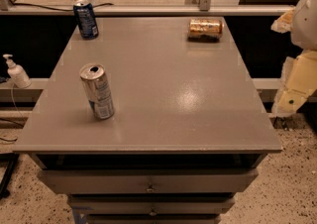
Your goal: Pick pepsi can
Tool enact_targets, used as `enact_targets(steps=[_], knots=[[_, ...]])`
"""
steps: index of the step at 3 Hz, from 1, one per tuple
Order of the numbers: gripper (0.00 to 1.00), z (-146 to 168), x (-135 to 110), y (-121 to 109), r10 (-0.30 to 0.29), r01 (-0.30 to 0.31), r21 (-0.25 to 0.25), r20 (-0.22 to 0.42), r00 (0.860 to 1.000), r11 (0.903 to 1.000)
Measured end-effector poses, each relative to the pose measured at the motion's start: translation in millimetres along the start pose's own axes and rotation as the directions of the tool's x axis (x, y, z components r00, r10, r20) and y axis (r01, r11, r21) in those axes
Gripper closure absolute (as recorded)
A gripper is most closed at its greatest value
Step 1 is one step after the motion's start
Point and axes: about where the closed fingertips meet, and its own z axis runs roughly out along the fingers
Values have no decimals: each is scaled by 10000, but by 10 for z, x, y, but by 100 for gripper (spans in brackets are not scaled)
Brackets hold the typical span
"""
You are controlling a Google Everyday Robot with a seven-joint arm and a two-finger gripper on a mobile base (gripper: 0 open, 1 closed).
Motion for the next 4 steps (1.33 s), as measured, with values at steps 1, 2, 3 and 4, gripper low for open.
enact_targets(steps=[1, 2, 3, 4], knots=[[0, 0, 0, 0, 0, 0, 2, 1, 10000, 10000], [0, 115, -107, -78, 235, -245, 165, 569, 9981, 9996], [0, 414, -376, -235, 740, -819, 349, 1858, 9798, 9960], [0, 765, -772, -408, 1343, -1512, 240, 3383, 9314, 9882]])
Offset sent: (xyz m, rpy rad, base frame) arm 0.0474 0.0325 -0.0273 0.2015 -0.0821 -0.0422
